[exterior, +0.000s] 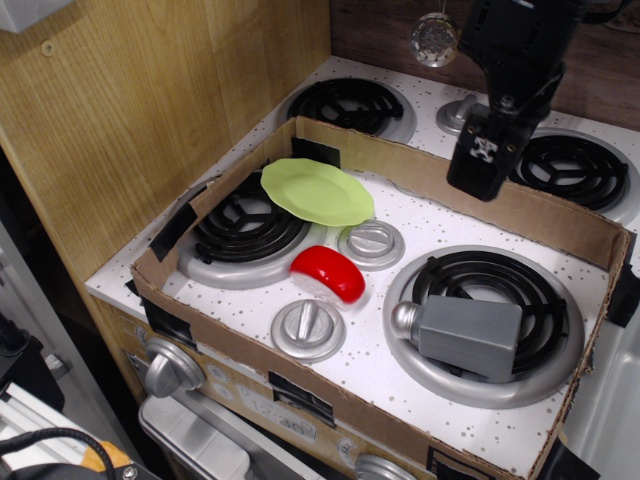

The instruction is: Right pepper shaker

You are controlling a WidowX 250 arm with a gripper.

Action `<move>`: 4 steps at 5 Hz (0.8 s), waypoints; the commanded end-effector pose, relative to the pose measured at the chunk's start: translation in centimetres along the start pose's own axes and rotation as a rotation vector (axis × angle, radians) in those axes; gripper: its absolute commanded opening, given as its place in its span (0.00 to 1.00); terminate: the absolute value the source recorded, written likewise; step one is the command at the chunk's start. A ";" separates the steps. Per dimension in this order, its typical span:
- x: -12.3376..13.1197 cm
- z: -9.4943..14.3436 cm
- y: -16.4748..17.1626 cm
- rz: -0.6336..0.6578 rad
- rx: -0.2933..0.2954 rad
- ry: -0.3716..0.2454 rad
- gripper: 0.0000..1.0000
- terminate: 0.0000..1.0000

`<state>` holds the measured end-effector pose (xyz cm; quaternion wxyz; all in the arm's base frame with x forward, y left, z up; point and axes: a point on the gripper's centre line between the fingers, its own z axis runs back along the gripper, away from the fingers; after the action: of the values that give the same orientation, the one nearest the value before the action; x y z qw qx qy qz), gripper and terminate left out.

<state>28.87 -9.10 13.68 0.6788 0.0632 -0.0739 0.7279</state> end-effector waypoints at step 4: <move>-0.8 -5.2 4.9 0.239 -0.045 0.167 1.00 0.00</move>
<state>23.62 -8.97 7.58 0.5976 -0.0098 -0.0380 0.8009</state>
